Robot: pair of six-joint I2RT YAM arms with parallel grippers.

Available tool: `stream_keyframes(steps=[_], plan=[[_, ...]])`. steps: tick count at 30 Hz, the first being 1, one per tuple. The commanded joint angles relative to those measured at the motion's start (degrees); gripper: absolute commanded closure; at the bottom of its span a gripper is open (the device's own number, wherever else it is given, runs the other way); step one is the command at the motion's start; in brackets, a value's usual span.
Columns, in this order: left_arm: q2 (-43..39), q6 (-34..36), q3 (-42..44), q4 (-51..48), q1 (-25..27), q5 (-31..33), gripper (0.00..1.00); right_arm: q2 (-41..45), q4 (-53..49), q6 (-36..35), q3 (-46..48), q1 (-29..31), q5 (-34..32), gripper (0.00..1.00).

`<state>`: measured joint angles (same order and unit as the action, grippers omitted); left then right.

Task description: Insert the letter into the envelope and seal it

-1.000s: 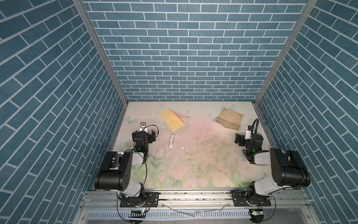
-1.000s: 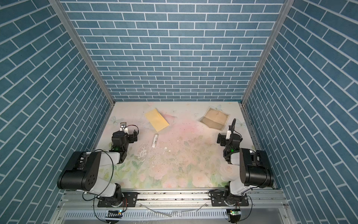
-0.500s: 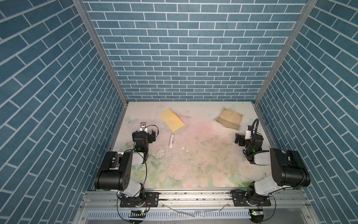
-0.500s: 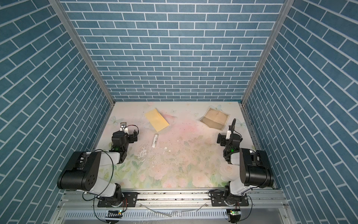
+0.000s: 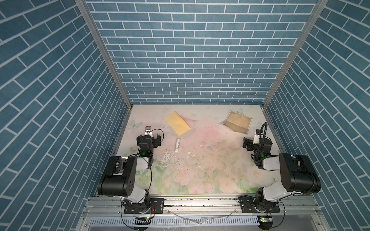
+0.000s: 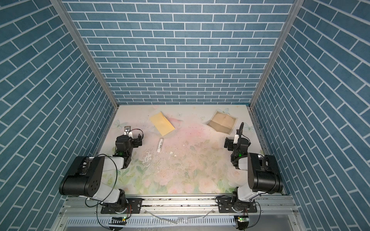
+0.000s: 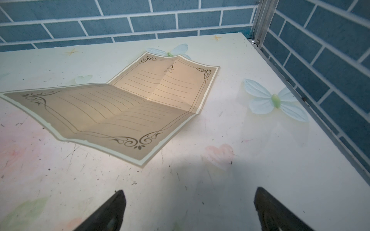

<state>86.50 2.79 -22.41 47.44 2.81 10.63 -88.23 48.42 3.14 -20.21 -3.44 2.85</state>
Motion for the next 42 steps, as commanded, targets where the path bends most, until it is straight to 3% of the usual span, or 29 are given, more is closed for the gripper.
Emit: stream_keyframes(steps=[1, 6, 9, 12, 17, 22, 33, 38, 42], plan=[[0.1, -0.1, 0.2, 0.5, -0.3, -0.3, 0.00, -0.2, 0.4, -0.4, -2.8, -0.3, 0.6, 0.01], [-1.2, -0.2, 0.8, 0.6, -0.2, -0.3, 0.00, 0.2, 0.4, -0.6, -2.6, -0.3, 0.3, 0.01], [-7.3, -0.9, 1.3, -3.9, -0.2, 1.4, 0.00, 5.0, -4.8, -0.9, -3.2, 0.1, -0.1, 0.01], [-16.5, -3.3, 0.4, -14.4, -0.2, 2.2, 0.00, 13.6, -15.9, -0.4, -5.0, 0.4, 0.3, 0.01], [-32.8, -10.9, -1.9, -30.5, 0.2, -1.9, 0.00, 26.2, -30.5, -1.6, -8.7, 3.3, 0.4, 0.01], [-41.4, -18.2, -5.7, -40.1, 3.0, -9.1, 0.00, 29.9, -41.3, -6.5, -15.9, 10.3, -4.1, 0.01], [-40.5, -27.5, -10.3, -48.1, 19.3, -15.0, 0.00, 11.9, -52.9, -22.3, -34.7, 26.4, -19.9, 0.01], [-38.3, -29.8, -11.6, -48.7, 25.3, -17.8, 0.00, 3.3, -55.0, -30.2, -39.2, 29.8, -25.8, 0.01], [-36.7, -31.0, -11.8, -48.5, 27.0, -21.5, 0.01, -2.6, -56.3, -34.3, -41.3, 30.9, -30.0, 0.01]])
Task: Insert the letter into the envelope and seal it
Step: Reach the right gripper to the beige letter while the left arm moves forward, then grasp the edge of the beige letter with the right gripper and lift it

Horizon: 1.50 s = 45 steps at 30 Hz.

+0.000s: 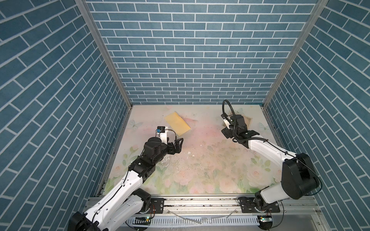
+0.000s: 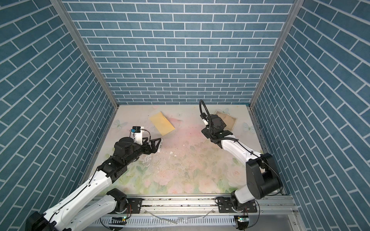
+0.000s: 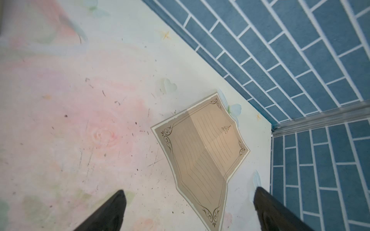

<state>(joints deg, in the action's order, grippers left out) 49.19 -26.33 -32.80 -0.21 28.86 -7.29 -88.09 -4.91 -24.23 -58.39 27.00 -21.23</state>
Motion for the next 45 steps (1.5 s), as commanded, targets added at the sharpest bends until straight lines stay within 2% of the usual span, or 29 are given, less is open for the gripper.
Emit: stream_keyframes(steps=[1, 6, 11, 14, 20, 27, 31, 37, 40, 45], plan=[[0.9, -1.8, -1.4, -0.7, 1.1, -4.4, 0.00, -3.8, -2.9, -7.8, -3.3, 0.6, -6.7, 0.01], [0.5, -1.6, -0.7, 0.7, 1.2, -5.4, 0.00, -9.5, -2.5, -10.0, -4.0, 1.1, -10.5, 0.01], [-2.1, -2.8, 4.2, 8.1, 1.2, -3.3, 0.00, -16.1, 1.7, -13.6, -4.6, 1.2, -17.0, 0.01], [-3.1, -2.3, 4.6, 8.5, 1.2, -2.1, 0.00, -19.3, 4.1, -15.9, -5.2, 1.1, -20.1, 0.01], [-3.4, -1.1, 3.5, 6.8, 1.2, -2.3, 0.00, -23.4, 11.8, -20.8, -5.6, 0.9, -24.9, 0.13], [-3.6, -1.9, 4.5, 7.8, 1.2, -2.2, 0.00, -27.2, 15.3, -23.6, -6.3, 0.1, -25.6, 0.25], [-3.5, -2.3, 4.7, 8.3, 1.2, -2.0, 0.00, -28.3, 17.3, -24.6, -6.1, -0.1, -26.3, 0.34], [-3.5, -2.6, 5.2, 8.3, 1.2, -1.9, 0.00, -28.5, 19.8, -25.7, -5.4, -0.4, -26.5, 0.54], [-3.5, -2.8, 5.4, 8.6, 1.2, -1.9, 0.00, -28.7, 21.1, -26.6, -5.0, -0.5, -26.6, 0.65], [-3.4, -3.3, 5.8, 9.4, 1.2, -1.7, 0.00, -29.2, 22.1, -27.2, -5.0, -0.6, -26.6, 0.90]])
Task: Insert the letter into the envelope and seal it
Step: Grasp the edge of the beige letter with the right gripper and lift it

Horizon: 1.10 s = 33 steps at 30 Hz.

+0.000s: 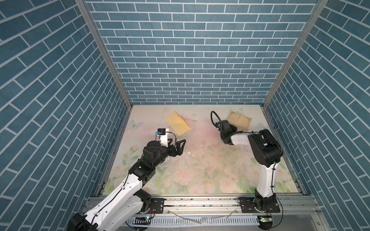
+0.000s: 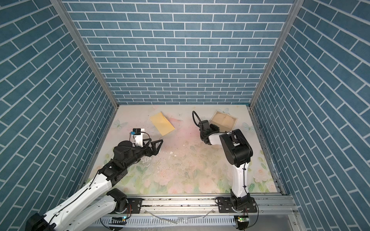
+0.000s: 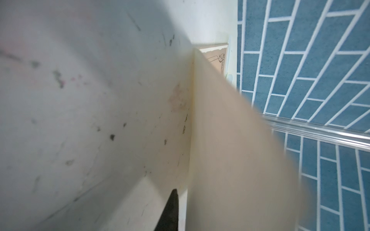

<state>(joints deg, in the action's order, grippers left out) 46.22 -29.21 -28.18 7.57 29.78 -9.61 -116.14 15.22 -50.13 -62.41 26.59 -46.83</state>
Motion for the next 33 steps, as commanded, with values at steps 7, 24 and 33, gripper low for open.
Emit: stream_keyframes(steps=[7, 24, 33], plan=[[-0.4, -0.9, 2.3, 3.0, 0.4, 0.9, 0.00, -0.6, 2.0, -1.4, -0.4, -0.1, -1.6, 1.00], [2.5, 9.8, -3.1, -0.2, 0.4, -1.1, 0.00, 18.6, -5.8, -3.2, 1.4, 5.4, -1.1, 1.00], [6.1, 19.1, -7.0, 1.3, 0.5, -7.0, 0.00, 30.5, -17.8, 0.8, -0.2, 11.1, 3.3, 1.00]])
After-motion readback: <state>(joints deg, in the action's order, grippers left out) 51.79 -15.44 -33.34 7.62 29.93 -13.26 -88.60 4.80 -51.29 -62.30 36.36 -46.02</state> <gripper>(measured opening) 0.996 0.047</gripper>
